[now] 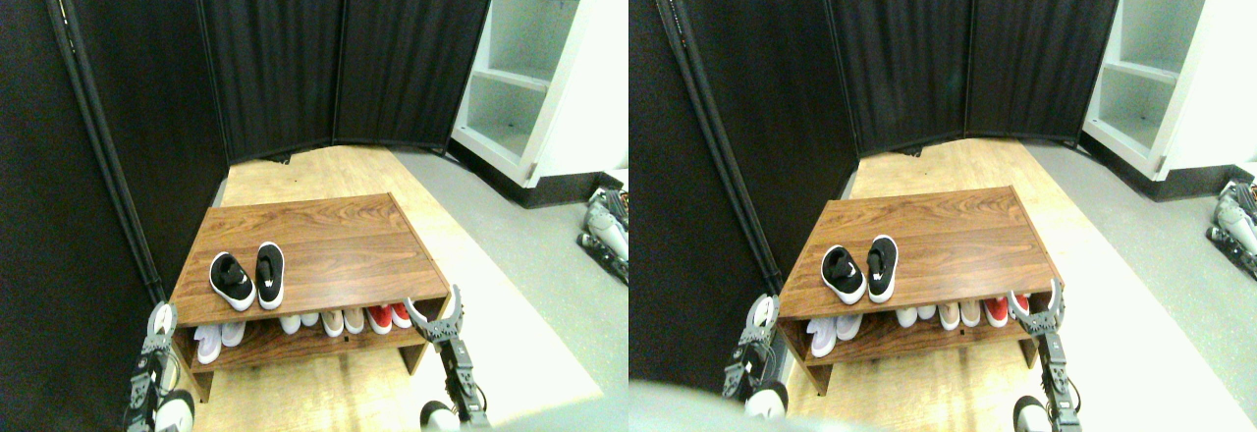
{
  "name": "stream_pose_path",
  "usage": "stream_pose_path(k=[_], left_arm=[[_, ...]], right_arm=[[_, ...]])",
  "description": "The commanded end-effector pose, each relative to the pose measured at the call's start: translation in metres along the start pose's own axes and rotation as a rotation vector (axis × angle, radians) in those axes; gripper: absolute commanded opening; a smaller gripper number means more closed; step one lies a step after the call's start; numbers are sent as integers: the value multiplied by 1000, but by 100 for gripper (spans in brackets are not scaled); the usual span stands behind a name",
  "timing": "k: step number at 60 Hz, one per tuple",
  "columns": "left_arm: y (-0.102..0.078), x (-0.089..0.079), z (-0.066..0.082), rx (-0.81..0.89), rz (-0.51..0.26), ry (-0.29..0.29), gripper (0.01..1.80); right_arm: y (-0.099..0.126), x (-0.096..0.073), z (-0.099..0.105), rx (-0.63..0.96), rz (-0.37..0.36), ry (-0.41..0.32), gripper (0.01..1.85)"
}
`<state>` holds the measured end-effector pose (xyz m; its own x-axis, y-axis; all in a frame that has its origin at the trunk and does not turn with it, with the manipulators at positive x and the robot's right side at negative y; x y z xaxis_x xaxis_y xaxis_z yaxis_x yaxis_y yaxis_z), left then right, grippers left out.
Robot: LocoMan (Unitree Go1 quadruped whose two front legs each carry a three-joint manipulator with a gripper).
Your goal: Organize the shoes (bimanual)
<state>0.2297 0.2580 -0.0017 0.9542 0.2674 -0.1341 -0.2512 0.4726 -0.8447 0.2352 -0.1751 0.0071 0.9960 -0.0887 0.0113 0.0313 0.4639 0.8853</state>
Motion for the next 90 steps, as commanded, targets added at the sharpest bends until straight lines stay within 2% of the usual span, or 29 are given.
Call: stream_pose_path(k=[1, 7, 14, 18, 20, 23, 29, 37, 45, 66, 84, 90], left_arm=[[-3, 14, 3, 7, -27, -8, 1], [3, 32, -3, -34, -4, -2, 1], [10, 53, -12, 31, -24, 0, 1], [11, 64, -19, 32, -7, 1, 1], [11, 67, -21, 36, 2, -2, 1], [11, 74, -24, -3, 17, 28, 1], [7, 83, -33, -5, 76, 8, 1], [6, 93, -44, 26, 77, 33, 1], [4, 96, -52, 34, 98, 18, 1], [-3, 105, -71, -8, 82, 68, 1], [-12, 104, -86, -48, 102, 42, 1], [-16, 105, -89, -45, 82, 43, 1]], right_arm=[[4, 1, -1, 2, 35, -1, 69], [5, 0, -2, -2, 38, 2, 69], [5, 0, -1, -7, 47, 2, 68], [4, 0, 0, -17, 48, -5, 68], [4, -1, 0, -17, 44, -6, 68], [4, -1, 1, -11, 41, -7, 68], [4, -1, 1, -2, 33, -12, 68], [3, 0, 3, -25, 33, -29, 69], [2, 0, 5, -25, 30, -34, 69], [0, 3, 7, -53, 26, -58, 69], [0, 5, 7, -49, 24, -62, 68], [1, 6, 6, -49, 16, -59, 69]])
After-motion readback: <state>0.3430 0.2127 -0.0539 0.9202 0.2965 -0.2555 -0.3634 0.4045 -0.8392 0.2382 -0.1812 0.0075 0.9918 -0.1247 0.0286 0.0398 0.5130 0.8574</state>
